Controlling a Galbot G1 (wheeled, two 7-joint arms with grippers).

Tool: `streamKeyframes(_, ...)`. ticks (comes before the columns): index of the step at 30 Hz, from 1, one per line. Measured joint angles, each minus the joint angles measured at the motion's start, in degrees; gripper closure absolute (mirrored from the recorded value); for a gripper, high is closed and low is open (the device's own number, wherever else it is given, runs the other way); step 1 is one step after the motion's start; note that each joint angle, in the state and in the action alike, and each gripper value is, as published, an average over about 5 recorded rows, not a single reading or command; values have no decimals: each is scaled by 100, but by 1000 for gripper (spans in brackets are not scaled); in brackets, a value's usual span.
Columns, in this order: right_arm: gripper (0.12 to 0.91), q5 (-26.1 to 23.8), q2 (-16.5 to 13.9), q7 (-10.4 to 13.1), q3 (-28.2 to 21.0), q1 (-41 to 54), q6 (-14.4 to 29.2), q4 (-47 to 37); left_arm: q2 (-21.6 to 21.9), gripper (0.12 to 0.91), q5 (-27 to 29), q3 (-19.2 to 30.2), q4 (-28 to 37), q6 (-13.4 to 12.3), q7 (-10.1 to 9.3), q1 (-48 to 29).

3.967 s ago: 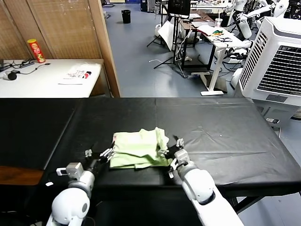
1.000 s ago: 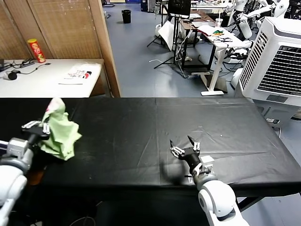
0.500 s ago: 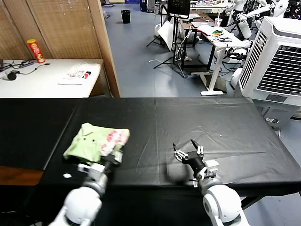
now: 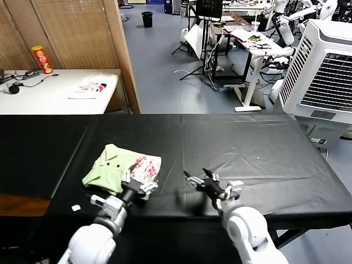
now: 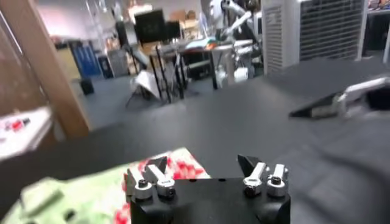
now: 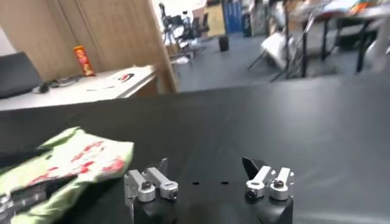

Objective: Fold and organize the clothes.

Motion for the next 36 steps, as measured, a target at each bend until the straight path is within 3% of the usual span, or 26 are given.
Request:
streamKeyframes(9, 244, 1172, 554, 520, -486, 704, -10, -883, -21, 232, 71, -563, -47, -94, -68, 296)
streamKeyframes(19, 363, 1691, 1152, 713, -577, 1046, 108, -1585, -196, 232, 102, -890, -18, -183, -141, 633)
streamKeyframes(24, 484, 1650, 1247, 664, -586, 1186, 136, -1813, -287, 232, 103, -1019, -32, -223, -155, 778)
streamKeyframes(30, 750, 1388, 1199, 492, -609, 1377, 142, -2036, -389, 232, 119, -1156, -39, -288, -159, 935)
streamKeyframes(33, 843, 1015, 1103, 219, -673, 1507, 252, -2144, -441, 232, 120, -1211, -38, -326, -161, 995)
streamKeyframes(36, 874, 424, 938, -177, -756, 1691, 405, -2274, -489, 232, 121, -1243, -22, -370, -162, 1033)
